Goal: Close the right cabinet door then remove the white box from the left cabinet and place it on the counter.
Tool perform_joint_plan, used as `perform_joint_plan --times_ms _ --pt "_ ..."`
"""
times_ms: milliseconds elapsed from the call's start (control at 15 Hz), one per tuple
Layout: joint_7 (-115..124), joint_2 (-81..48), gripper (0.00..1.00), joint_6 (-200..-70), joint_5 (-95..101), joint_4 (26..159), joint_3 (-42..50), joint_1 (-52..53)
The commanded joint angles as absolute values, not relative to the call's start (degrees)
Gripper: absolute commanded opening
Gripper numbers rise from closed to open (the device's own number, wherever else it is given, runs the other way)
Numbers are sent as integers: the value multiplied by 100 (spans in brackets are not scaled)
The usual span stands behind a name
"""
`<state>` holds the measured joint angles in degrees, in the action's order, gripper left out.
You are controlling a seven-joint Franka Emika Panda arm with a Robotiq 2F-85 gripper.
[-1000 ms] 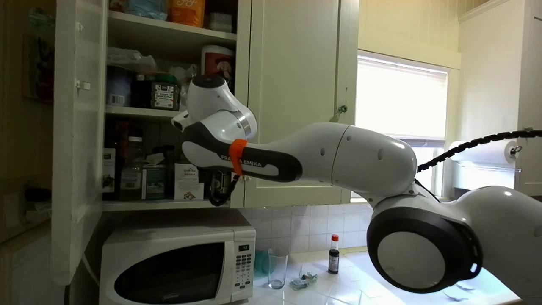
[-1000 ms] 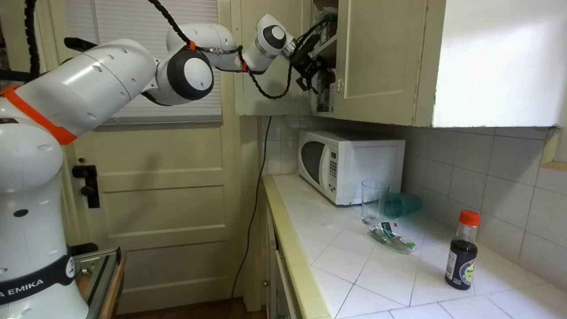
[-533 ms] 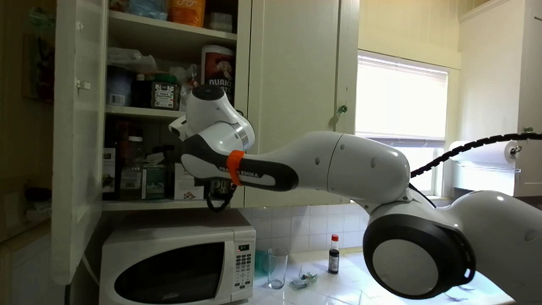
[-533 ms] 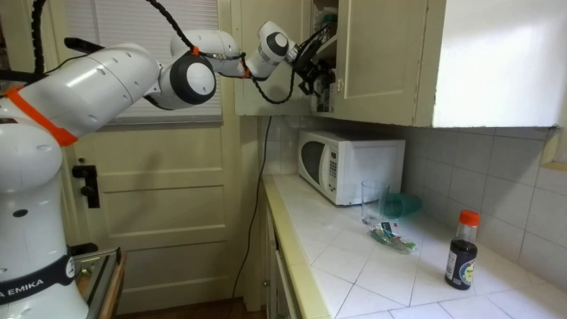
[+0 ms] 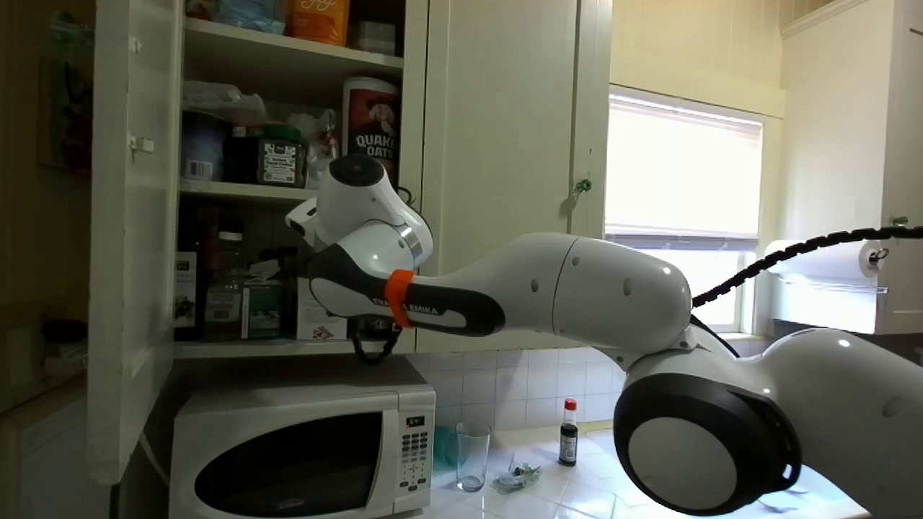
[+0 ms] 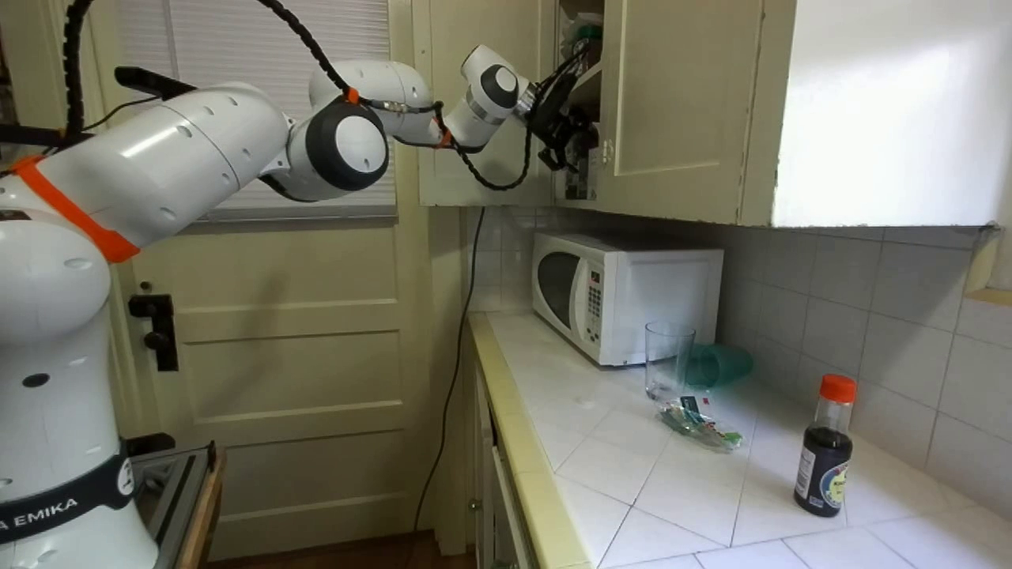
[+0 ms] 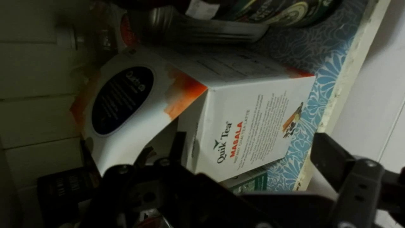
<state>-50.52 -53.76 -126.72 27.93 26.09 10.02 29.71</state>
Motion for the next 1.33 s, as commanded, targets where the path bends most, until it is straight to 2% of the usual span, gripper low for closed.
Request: perform_joint_plan --times_ms 0,267,333,400,1000,1067,1267 --pt "-5054 -5484 100 -12612 2837 2529 1033 2895" --pt "-4951 -5543 100 -12607 2812 2494 1054 2774" --pt "-4973 -5509 82 -12503 2773 2529 1021 2763" --pt "-5002 -5489 73 -12451 2738 2547 986 2760" --pt "-5139 -5074 5 -12064 2626 2815 812 3005" --pt "-5197 -4980 1 -11891 2581 2842 742 3048" --pt "-5491 -4728 2 -11206 2229 2837 314 3096"
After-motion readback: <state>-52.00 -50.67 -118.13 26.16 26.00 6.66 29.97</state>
